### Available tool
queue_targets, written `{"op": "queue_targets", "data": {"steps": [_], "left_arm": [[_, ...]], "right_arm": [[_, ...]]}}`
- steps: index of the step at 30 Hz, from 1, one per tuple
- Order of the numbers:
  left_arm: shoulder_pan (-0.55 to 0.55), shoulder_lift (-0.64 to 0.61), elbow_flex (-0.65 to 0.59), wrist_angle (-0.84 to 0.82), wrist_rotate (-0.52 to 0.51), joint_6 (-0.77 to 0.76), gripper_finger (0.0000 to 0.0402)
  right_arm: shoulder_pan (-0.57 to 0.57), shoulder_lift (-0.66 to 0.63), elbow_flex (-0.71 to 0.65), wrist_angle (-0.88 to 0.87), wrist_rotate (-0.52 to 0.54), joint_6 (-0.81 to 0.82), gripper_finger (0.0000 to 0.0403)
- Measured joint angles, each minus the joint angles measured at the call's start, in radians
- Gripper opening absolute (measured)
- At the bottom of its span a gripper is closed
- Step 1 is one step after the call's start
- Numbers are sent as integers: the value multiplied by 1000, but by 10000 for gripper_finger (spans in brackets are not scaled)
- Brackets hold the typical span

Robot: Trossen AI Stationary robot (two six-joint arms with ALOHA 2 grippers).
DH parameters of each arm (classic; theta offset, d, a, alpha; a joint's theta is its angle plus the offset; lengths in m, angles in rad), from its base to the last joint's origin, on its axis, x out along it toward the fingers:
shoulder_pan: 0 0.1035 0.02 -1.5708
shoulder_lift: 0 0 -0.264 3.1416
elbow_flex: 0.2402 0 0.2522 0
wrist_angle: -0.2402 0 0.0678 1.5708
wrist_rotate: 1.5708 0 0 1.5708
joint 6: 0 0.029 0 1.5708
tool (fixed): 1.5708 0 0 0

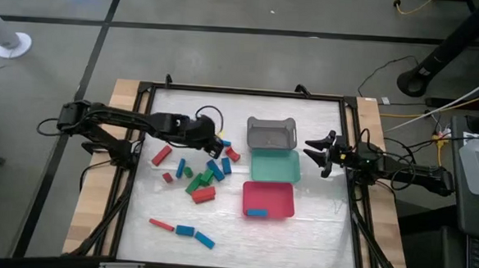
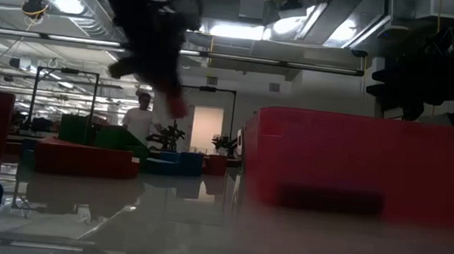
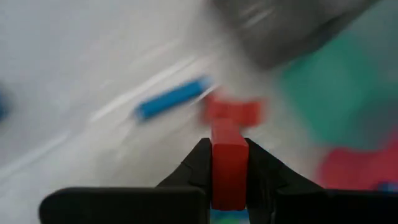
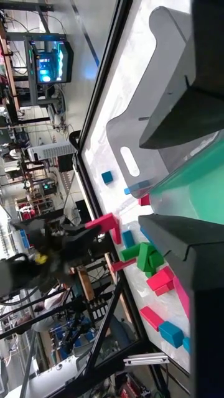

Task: Sort blocks
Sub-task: Put the red block into the green bin, then put the green block into the black bin

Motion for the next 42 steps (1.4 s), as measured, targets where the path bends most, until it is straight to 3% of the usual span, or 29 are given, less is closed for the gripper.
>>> {"op": "queue_targets", "data": {"steps": [8,14,23,33,36,42], "left_arm": [[-38,138,1,481,0,239,44],[-58,274,1,762,6,337,62],[-61,405,0,989,182,511,88],[-54,360,0,935,211,540,153],[-36,271,1,790,218,564,155],[-29,56,1,308,218,598,150]], "right_arm": [[0,0,0,-1,0,0,186],[0,0,0,-1,0,0,186],[0,0,0,-1,15,-1,186],[0,0,0,0,24,-1,186],[0,0,0,-1,24,-1,186],[0,0,0,-1,24,-1,186]]}}
